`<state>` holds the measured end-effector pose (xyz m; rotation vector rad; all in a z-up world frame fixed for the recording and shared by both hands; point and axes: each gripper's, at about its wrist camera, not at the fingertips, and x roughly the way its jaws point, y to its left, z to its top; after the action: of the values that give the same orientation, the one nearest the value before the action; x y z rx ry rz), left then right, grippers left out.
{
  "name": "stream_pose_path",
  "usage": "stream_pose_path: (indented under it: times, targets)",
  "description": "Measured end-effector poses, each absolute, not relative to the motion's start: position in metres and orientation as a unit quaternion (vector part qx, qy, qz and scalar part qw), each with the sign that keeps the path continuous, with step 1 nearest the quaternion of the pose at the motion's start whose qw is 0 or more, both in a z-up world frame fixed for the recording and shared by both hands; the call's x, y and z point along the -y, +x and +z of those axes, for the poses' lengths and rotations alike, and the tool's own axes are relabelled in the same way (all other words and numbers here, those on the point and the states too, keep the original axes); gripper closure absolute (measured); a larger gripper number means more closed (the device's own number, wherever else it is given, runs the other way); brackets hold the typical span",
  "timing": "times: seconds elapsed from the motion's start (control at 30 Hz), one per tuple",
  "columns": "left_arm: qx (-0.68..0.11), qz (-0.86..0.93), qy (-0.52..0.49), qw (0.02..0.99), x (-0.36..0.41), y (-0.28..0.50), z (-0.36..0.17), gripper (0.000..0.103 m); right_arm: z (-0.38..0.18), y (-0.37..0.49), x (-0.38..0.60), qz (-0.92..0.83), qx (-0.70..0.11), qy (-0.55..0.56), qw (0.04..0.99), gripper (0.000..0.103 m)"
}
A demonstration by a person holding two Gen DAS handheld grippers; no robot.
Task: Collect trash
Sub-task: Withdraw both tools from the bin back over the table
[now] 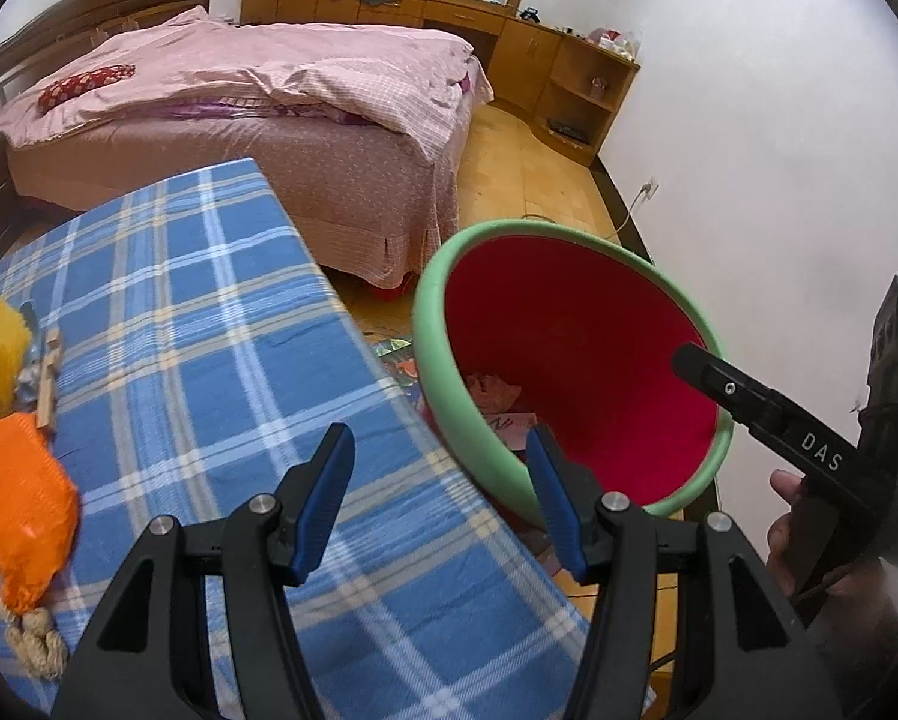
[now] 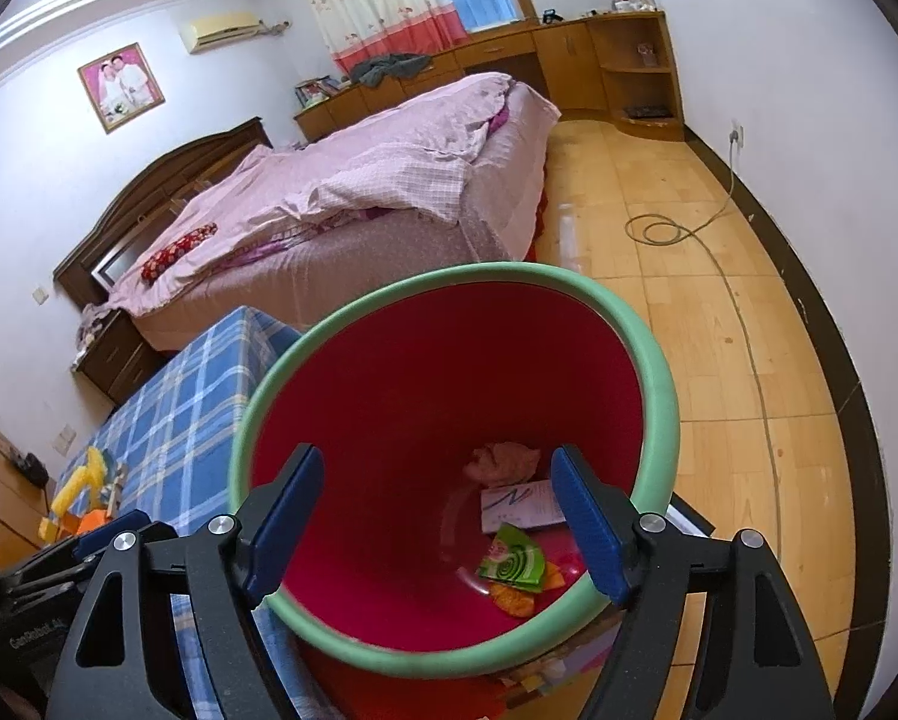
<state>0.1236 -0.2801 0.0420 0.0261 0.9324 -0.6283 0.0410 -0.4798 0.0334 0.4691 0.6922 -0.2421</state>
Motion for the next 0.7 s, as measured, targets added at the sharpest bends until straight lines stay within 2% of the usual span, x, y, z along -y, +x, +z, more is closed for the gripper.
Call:
stream_pose_path:
  times: [0.4, 0.7]
  targets:
    - [-0.429, -0.267, -0.012, 0.863, 0.222, 0.104, 0.061, 0.044, 0.057, 0.023, 0.432, -0.082, -0.321, 0.21, 0.92, 0.024]
    - [-0.438, -0.227, -0.022, 0.869, 0.175, 0.093, 0.051, 0.044, 0.058, 0.019, 0.395, -0.052, -0.334, 0.198, 0.92, 0.024]
